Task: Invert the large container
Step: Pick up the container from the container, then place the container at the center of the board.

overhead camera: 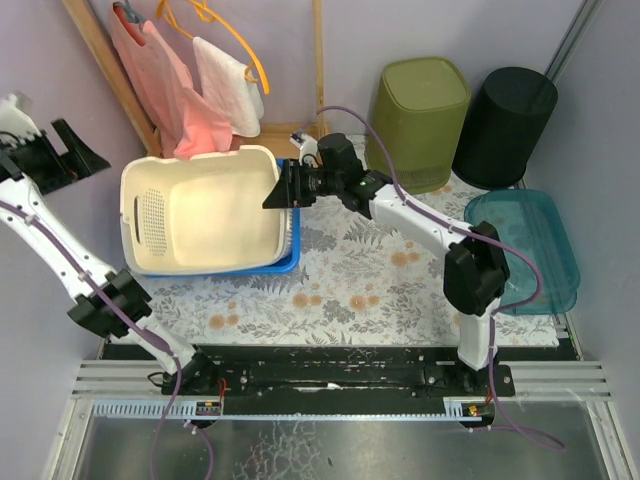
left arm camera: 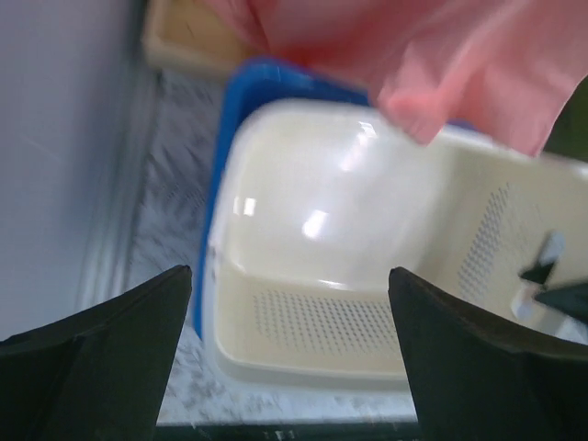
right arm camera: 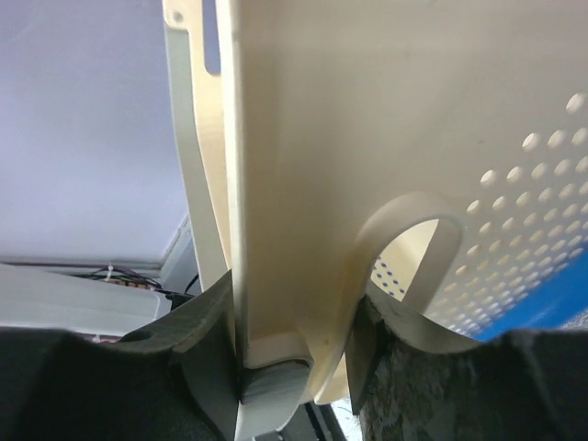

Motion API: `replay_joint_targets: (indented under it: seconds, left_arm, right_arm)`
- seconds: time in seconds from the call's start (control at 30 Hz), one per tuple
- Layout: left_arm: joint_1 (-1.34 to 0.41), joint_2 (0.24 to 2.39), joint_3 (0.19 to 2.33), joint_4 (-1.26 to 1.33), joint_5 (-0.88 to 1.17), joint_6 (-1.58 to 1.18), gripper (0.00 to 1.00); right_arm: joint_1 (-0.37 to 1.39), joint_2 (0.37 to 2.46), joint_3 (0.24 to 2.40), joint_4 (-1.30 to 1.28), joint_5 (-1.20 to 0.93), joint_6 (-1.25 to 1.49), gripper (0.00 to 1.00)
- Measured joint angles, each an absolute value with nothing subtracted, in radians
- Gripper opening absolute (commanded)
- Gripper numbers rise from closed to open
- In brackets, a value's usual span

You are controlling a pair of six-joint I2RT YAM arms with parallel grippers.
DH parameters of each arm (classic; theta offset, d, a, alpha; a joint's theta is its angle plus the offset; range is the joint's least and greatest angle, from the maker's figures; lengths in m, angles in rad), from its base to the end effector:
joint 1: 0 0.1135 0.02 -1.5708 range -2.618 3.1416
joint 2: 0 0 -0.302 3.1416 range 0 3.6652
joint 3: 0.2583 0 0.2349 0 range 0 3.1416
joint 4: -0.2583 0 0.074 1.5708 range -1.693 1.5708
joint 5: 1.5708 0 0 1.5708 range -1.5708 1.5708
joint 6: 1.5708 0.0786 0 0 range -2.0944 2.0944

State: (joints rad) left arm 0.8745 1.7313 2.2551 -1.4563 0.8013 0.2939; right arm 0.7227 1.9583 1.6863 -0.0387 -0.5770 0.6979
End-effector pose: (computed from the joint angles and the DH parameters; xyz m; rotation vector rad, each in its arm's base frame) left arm 0.2432 0.2028 0.4738 -0.3296 2.1626 -0.3706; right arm 0.3483 0.3643 0.3471 -0.4756 2.0729 1.4561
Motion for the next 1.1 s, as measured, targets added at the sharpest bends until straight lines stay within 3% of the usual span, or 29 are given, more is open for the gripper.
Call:
replay_joint_targets:
  seconds: [0.13,0.37,0.6,0.93,1.1]
  left_arm:
    - [0.878,1.708,2.552,-1.414,0.723,0.189,0.85]
    - [0.878,1.316,2.284,-1.176,0.507,0.025,0.88]
    - [0.878,1.346,2.512,-1.134,0.348,-0.022,0.8]
    - [0.892,1.55,2.299,-1.268,0.665,-0.017,0.79]
    - [0.893,1.515,2.305,-1.279,0.781,-0.015,0.79]
  right_arm:
    - [0.724,1.924,1.74,-0.072,-0.585,0.616,0.0]
    - [0.724,1.918,1.879,-0.063,-0.594,0.561,0.0]
    - [0.725,1.919,2.062,-0.104,-0.594,0.474,0.0]
    - [0.711,1.786,2.133,-0.333,-0.561,0.125,0.0]
    - [0.569,1.585,2.088,-0.507,-0.593,-0.02,0.0]
